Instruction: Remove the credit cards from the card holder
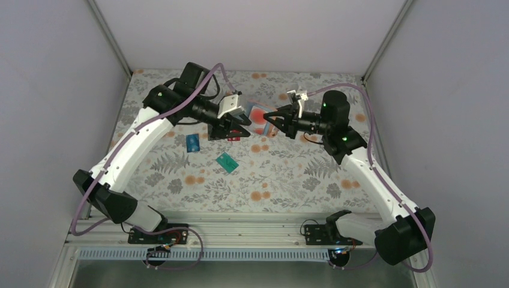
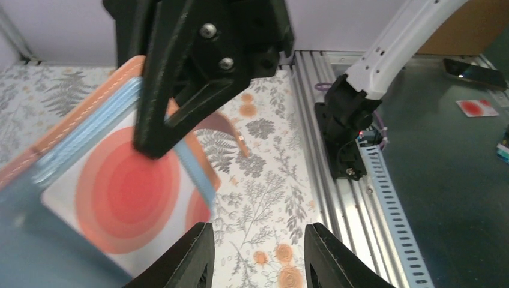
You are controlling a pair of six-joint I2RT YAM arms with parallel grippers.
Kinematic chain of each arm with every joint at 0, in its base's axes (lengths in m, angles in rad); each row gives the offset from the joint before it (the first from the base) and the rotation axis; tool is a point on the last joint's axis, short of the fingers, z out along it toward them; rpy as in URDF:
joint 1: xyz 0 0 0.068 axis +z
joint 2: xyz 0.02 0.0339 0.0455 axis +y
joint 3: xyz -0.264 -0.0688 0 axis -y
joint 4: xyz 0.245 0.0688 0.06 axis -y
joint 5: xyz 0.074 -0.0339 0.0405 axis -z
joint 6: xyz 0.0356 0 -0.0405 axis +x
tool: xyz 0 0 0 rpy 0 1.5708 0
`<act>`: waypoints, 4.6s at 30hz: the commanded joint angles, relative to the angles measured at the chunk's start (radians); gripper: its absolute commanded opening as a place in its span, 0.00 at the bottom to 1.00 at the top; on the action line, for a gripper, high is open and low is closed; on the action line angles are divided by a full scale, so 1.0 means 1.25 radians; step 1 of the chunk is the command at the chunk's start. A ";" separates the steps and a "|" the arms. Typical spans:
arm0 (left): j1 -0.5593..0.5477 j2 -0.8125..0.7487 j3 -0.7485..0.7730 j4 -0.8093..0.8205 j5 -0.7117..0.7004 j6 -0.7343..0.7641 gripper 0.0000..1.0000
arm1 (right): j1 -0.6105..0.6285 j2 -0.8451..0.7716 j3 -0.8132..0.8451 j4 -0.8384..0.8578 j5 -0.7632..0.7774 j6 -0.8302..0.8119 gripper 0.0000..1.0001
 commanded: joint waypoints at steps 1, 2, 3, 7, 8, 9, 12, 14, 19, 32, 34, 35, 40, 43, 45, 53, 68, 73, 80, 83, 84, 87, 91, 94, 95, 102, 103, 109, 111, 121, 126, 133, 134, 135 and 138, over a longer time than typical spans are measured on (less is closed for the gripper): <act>0.017 0.011 -0.011 0.062 -0.046 -0.036 0.38 | -0.005 -0.008 0.030 -0.002 -0.010 -0.012 0.04; 0.019 0.013 -0.017 0.076 -0.059 -0.055 0.38 | -0.005 -0.010 0.030 -0.004 -0.011 -0.014 0.04; 0.019 0.018 -0.020 0.086 -0.076 -0.067 0.38 | -0.005 -0.009 0.031 -0.005 -0.015 -0.016 0.04; 0.019 0.043 -0.006 0.086 -0.114 -0.088 0.38 | -0.005 -0.011 0.032 -0.009 -0.025 -0.022 0.04; 0.020 0.044 -0.004 0.084 -0.112 -0.087 0.38 | -0.005 -0.013 0.032 -0.009 -0.026 -0.024 0.04; 0.020 0.042 -0.003 0.085 -0.109 -0.085 0.38 | -0.005 -0.014 0.031 -0.010 -0.028 -0.026 0.04; 0.019 0.034 -0.011 0.097 -0.120 -0.083 0.38 | -0.005 -0.016 0.031 -0.011 -0.036 -0.031 0.04; 0.023 0.030 -0.013 0.099 -0.134 -0.078 0.38 | -0.005 -0.017 0.032 -0.012 -0.040 -0.036 0.04; 0.033 0.028 -0.027 0.108 -0.135 -0.076 0.38 | -0.005 -0.019 0.032 -0.011 -0.063 -0.043 0.04; 0.011 0.043 -0.030 0.104 -0.051 -0.077 0.14 | -0.005 -0.018 0.030 -0.004 -0.069 -0.038 0.04; 0.009 0.044 -0.033 0.101 -0.039 -0.074 0.09 | -0.005 -0.017 0.030 -0.003 -0.071 -0.039 0.04; 0.010 0.045 -0.033 0.099 -0.033 -0.073 0.05 | -0.005 -0.016 0.030 -0.003 -0.071 -0.039 0.04; 0.011 0.042 -0.029 0.090 0.040 -0.071 0.02 | -0.005 -0.015 0.025 -0.005 -0.075 -0.047 0.04; 0.033 0.030 -0.031 0.124 0.027 -0.111 0.02 | -0.006 -0.017 0.021 -0.018 -0.076 -0.063 0.04; 0.067 0.024 -0.043 0.136 0.037 -0.116 0.02 | -0.008 -0.022 0.018 -0.026 -0.077 -0.073 0.04; 0.102 0.008 -0.092 0.186 0.085 -0.157 0.02 | -0.011 -0.014 0.017 -0.018 -0.129 -0.076 0.11; 0.050 0.037 -0.081 0.140 0.080 -0.099 0.37 | -0.011 -0.012 0.018 -0.007 -0.143 -0.068 0.05; 0.040 0.046 -0.073 0.149 0.065 -0.113 0.29 | -0.011 -0.015 0.018 -0.006 -0.151 -0.069 0.05; 0.032 0.054 -0.072 0.164 0.072 -0.137 0.03 | -0.011 -0.014 0.016 -0.004 -0.151 -0.066 0.05; 0.026 0.062 -0.060 0.158 0.072 -0.137 0.11 | -0.011 -0.012 0.015 0.003 -0.156 -0.062 0.05; 0.024 0.064 -0.058 0.157 0.073 -0.139 0.13 | -0.011 -0.013 0.015 0.003 -0.157 -0.061 0.04; 0.021 0.073 -0.048 0.155 0.077 -0.142 0.19 | -0.011 -0.012 0.015 0.009 -0.159 -0.059 0.04; 0.015 0.076 -0.042 0.148 0.090 -0.136 0.20 | -0.011 -0.010 0.014 0.008 -0.159 -0.058 0.04; 0.015 0.073 -0.042 0.145 0.092 -0.133 0.04 | -0.011 -0.009 0.014 0.005 -0.158 -0.062 0.04; 0.015 0.073 -0.042 0.145 0.095 -0.134 0.03 | -0.011 -0.008 0.013 0.005 -0.157 -0.064 0.04; 0.041 0.054 -0.046 0.168 0.120 -0.159 0.02 | -0.012 -0.004 0.006 -0.031 -0.151 -0.100 0.14; 0.047 0.051 -0.049 0.170 0.124 -0.160 0.02 | -0.014 -0.005 0.001 -0.032 -0.151 -0.101 0.17; 0.079 0.032 -0.079 0.187 0.135 -0.166 0.02 | -0.021 -0.010 -0.024 -0.030 -0.158 -0.104 0.25; 0.092 0.029 -0.087 0.188 0.137 -0.167 0.02 | -0.026 -0.014 -0.025 -0.036 -0.157 -0.111 0.29; 0.103 0.025 -0.094 0.182 0.158 -0.155 0.02 | -0.034 0.005 -0.027 -0.039 -0.170 -0.111 0.08; 0.106 0.026 -0.075 0.125 0.159 -0.094 0.02 | -0.038 -0.001 -0.027 -0.044 -0.164 -0.121 0.04; 0.110 0.034 -0.054 0.074 0.126 -0.050 0.02 | -0.048 -0.009 -0.025 -0.055 -0.173 -0.128 0.04; 0.110 0.038 -0.049 0.067 0.124 -0.046 0.02 | -0.048 -0.010 -0.025 -0.057 -0.174 -0.130 0.04; 0.111 0.044 -0.043 0.060 0.123 -0.043 0.02 | -0.048 -0.011 -0.023 -0.058 -0.177 -0.131 0.04; 0.111 0.055 -0.028 0.046 0.126 -0.040 0.02 | -0.048 -0.011 -0.021 -0.059 -0.192 -0.132 0.04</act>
